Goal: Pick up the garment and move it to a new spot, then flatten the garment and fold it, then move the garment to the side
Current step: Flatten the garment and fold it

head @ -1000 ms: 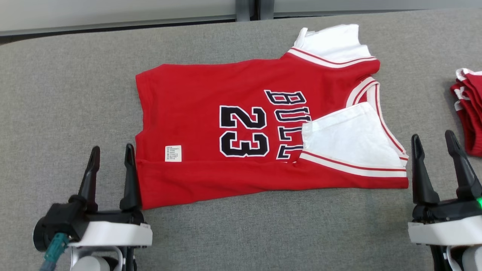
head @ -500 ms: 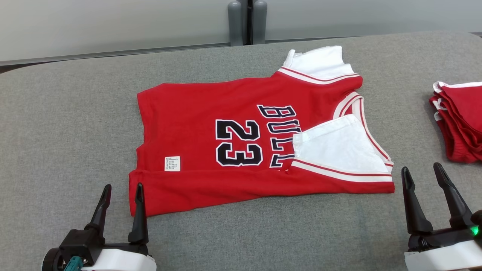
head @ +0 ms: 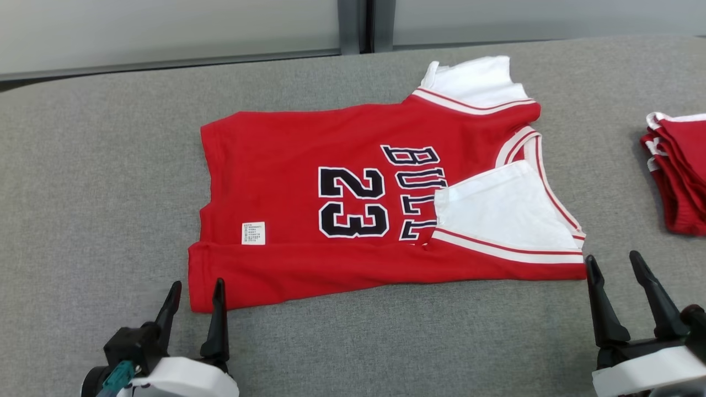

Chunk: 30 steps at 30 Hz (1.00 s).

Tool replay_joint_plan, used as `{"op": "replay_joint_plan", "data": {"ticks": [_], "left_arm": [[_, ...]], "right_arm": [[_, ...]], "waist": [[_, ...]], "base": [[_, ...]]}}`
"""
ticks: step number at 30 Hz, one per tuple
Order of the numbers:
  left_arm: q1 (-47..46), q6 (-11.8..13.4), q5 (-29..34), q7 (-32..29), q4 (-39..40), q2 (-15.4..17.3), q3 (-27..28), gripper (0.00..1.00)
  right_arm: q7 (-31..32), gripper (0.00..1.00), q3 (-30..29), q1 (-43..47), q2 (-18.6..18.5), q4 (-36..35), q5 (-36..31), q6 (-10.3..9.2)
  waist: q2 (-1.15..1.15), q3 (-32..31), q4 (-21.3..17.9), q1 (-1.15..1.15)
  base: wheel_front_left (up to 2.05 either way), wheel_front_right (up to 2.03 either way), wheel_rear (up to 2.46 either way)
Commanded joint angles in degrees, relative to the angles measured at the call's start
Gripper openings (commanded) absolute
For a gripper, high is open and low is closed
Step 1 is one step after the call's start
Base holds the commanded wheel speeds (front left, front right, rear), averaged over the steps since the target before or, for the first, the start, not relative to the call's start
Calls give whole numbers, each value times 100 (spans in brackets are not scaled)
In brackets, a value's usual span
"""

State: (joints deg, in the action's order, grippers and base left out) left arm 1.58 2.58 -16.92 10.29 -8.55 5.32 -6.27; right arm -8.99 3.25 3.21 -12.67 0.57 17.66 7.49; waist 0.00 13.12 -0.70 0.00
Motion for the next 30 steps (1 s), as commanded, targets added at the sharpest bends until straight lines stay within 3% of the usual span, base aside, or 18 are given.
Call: {"op": "replay_joint_plan", "data": {"ticks": [1,10,11,12,13,14,15,22,30], "left_arm": [[-164,-58,-80,-44,-91,8,-8,100],[-623,-200,-598,-302,-981,-109,-4,100],[-651,-252,-667,-407,-1091,-119,-33,46],[-669,-258,-681,-407,-1102,-122,-37,5],[-695,-242,-643,-419,-1114,-96,-55,0],[-713,-256,-645,-432,-1114,-91,-71,0],[-727,-269,-616,-409,-1089,-69,-95,0],[-572,-130,-534,-181,-734,103,6,0],[130,11,-690,-653,-71,322,129,0]], "right_arm": [[24,100,28,-108,-58,173,39,0],[-36,100,343,-817,-141,1807,517,0],[-60,100,460,-968,-143,2060,624,0],[-14,90,526,-1032,-149,2198,689,0],[7,46,601,-1077,-161,2300,733,0],[-38,5,657,-1132,-147,2365,817,0],[-80,0,708,-1160,-164,2420,848,0],[-319,0,811,-1077,-311,2227,1162,-1],[32,0,629,-195,-422,1376,1162,-6]], "waist": [[0,113,35,0],[0,434,87,0],[0,452,93,0],[0,465,99,0],[0,473,105,0],[0,478,112,0],[0,483,123,0],[0,358,201,0],[0,37,231,0]], "base": [[0,0,0],[0,0,0],[0,0,0],[0,0,0],[0,0,0],[0,0,0],[0,0,0],[0,0,0],[0,0,0]]}}
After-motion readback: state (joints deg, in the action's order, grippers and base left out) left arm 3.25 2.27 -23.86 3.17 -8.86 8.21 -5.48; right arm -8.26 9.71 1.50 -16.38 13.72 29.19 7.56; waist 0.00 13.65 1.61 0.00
